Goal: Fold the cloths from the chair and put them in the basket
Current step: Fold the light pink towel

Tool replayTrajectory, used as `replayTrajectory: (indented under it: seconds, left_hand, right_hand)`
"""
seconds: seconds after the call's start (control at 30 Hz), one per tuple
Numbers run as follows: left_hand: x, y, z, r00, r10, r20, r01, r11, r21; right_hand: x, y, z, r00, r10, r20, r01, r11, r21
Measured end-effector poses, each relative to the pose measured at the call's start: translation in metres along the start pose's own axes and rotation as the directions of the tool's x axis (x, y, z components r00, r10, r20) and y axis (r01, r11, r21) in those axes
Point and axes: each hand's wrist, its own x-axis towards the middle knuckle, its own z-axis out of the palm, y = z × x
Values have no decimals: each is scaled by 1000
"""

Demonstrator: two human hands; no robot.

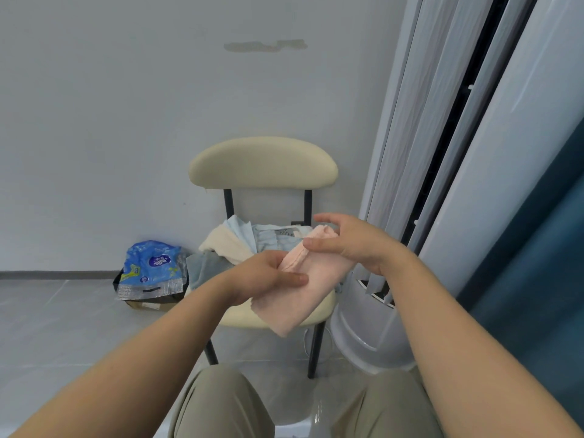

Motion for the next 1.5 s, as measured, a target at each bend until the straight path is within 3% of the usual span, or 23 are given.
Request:
replayTrajectory:
  seconds: [0.17,0.43,0.53,0.63,0.73,0.87,0.93,1.07,1.2,1.5]
  left_hand:
    - [9,-17,3,997,-54,55,58,996,-67]
    - [59,-78,-17,971,-141,194,147,989,-18]
    - [87,-109,-41,965,-213,153,237,957,-165]
    - [103,-120,-69,951,-306,42,289,834,-470]
    - [101,-102,-98,910,-409,-64,251,668,-701]
    - [67,-30,-140,791,-587,-174,197,513,-835]
    - [41,16,-163,703,-661,-262,196,534,-823]
    - [-20,99,-220,553,-626,-550,300,765,-570]
    - [-86,162,-272,534,-533,-656,367,845,-389]
    - [-210,198,-381,415,-372,-830,213,927,-309]
  right_hand:
    - [9,15,7,992,-70,-109,55,990,-128]
    - [75,74,27,979,-6,-204,-66,938,-341]
    - [115,91,31,971,39,-236,-125,924,-361]
    - [155,86,36,962,123,-245,-192,940,-281]
    - [182,52,40,959,163,-231,-219,946,-239]
    - [194,-34,47,957,207,-204,-252,939,-233]
    - [188,-86,53,953,230,-196,-270,938,-216]
    - [164,-195,64,955,235,-180,-271,937,-218]
    - [146,-293,76,967,180,-183,-226,933,-278]
    - [145,-421,163,991,-1,-134,-32,969,-246]
